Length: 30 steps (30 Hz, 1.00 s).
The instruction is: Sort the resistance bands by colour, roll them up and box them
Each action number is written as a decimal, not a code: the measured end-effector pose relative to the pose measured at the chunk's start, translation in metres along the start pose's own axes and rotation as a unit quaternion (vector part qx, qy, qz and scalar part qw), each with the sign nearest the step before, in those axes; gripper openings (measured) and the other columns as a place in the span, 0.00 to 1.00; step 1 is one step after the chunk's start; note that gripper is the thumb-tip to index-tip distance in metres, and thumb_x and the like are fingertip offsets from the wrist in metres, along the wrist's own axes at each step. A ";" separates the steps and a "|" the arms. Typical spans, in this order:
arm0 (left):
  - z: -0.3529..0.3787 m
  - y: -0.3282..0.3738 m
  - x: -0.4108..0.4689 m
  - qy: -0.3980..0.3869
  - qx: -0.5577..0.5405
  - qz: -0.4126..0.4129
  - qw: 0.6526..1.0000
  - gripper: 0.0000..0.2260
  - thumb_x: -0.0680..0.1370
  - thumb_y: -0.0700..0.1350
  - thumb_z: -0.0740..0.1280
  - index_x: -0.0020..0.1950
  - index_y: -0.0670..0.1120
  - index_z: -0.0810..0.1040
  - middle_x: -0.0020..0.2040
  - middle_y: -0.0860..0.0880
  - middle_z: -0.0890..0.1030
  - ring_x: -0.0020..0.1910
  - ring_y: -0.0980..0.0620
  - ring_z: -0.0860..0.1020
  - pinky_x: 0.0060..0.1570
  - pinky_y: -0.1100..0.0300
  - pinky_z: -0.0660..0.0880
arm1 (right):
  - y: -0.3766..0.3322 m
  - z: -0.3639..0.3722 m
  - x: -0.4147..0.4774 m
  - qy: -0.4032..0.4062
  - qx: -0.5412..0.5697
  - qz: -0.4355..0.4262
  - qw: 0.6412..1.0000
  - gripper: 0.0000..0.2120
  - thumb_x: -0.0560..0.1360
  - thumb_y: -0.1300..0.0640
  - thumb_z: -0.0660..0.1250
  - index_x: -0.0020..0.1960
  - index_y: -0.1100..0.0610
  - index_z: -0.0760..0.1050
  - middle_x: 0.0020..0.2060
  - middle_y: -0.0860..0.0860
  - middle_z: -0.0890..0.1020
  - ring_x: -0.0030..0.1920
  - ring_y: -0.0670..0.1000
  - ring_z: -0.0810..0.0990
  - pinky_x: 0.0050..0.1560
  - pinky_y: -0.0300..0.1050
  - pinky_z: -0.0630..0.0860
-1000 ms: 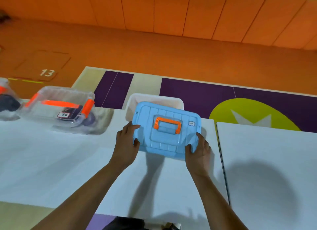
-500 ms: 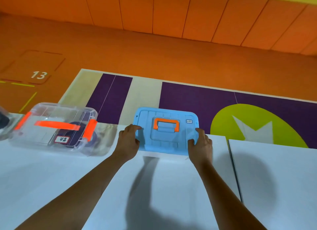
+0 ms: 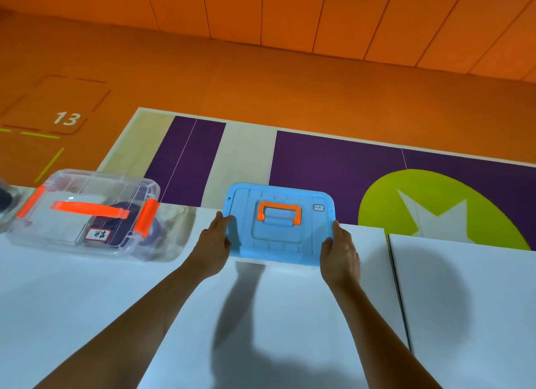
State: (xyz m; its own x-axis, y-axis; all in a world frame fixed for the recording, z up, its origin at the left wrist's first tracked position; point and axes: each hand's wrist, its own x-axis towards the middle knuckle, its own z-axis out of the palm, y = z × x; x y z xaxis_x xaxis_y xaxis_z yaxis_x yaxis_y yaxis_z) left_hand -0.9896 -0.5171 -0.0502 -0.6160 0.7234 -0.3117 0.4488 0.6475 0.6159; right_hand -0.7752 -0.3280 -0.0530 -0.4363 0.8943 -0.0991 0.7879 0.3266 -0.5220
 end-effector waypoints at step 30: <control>-0.101 0.109 -0.075 0.259 0.199 0.223 0.919 0.18 0.71 0.44 0.77 0.60 0.50 0.80 0.64 0.48 0.81 0.59 0.43 0.80 0.54 0.46 0.78 | -0.079 -0.119 -0.055 0.143 0.013 -0.232 0.962 0.26 0.78 0.55 0.69 0.74 0.46 0.70 0.73 0.47 0.72 0.69 0.53 0.72 0.67 0.52 0.70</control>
